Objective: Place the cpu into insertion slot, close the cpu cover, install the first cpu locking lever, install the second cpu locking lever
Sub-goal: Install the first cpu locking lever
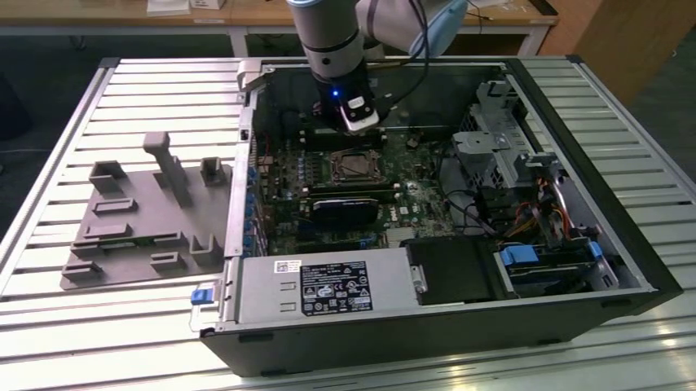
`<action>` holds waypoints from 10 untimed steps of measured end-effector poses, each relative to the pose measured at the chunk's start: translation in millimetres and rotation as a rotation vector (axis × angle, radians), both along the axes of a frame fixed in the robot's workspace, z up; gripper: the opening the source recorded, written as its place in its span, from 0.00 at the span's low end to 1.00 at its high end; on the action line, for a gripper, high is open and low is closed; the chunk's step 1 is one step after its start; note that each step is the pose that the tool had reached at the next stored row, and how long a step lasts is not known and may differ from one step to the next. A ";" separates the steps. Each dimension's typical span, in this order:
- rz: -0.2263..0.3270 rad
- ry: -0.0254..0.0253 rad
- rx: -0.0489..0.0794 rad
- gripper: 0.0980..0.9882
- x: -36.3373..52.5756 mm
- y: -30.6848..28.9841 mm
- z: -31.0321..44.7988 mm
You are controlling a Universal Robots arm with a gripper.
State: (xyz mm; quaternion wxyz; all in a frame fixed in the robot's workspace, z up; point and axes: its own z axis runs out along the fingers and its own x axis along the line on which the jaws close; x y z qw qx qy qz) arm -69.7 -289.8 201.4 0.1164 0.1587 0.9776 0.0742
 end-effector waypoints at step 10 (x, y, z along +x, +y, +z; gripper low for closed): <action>-0.041 -0.0048 -0.004 0.01 -0.1 1.1 -3.3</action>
